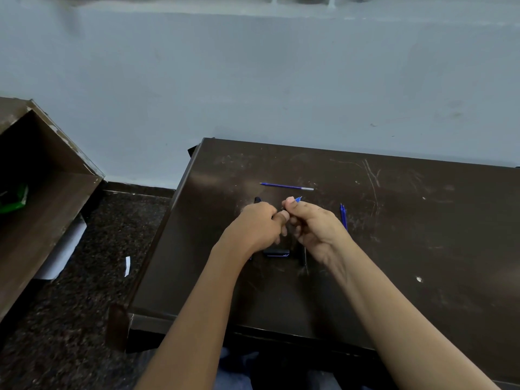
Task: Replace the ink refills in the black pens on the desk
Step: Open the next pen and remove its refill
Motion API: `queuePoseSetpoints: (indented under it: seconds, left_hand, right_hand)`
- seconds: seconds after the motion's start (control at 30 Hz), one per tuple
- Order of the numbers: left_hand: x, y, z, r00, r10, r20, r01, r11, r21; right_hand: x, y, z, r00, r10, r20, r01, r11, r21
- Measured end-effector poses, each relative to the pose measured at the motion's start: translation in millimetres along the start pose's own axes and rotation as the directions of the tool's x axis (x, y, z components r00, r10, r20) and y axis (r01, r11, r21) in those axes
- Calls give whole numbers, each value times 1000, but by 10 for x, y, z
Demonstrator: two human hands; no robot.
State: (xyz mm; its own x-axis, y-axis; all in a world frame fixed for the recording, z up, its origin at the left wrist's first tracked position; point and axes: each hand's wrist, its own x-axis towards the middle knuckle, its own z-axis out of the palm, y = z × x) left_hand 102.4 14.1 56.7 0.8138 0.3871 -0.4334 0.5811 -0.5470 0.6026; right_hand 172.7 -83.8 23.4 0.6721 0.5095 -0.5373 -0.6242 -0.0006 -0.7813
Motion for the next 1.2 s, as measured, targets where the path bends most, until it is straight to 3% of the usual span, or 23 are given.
queuePoseSetpoints:
  seconds: [0.13, 0.2, 0.3, 0.37, 0.5, 0.7, 1.03, 1.2]
  left_hand:
    - [16, 39, -4, 999, 9, -49, -12, 997, -76]
    - [17, 37, -17, 999, -3, -44, -6, 981, -196]
    - [-16, 66, -78, 998, -36, 48, 53, 896, -442]
    - [-34, 90, -98, 996, -16, 91, 58, 869, -492]
    - [-43, 99, -52, 998, 11, 58, 13, 917, -399]
    - [-28, 57, -24, 999, -3, 44, 19, 929, -370]
    - [-27, -22, -10, 977, 3, -211, -74, 942, -327]
    - [-27, 29, -14, 986, -27, -165, -24, 955, -295]
  right_hand:
    - [-30, -29, 18, 999, -20, 25, 17, 993, 114]
    - [-58, -31, 35, 997, -60, 43, 54, 991, 125]
    - [-80, -64, 35, 977, -154, 147, 135, 982, 133]
    - [-70, -105, 14, 961, -184, 208, 156, 977, 142]
    - [-53, -136, 13, 958, -160, 238, 120, 977, 174]
    - [-36, -107, -4, 989, -84, 118, 60, 979, 194]
    - [-13, -115, 3, 995, -51, 90, 19, 948, 319]
    - [-25, -125, -10, 992, -46, 120, 9, 956, 293]
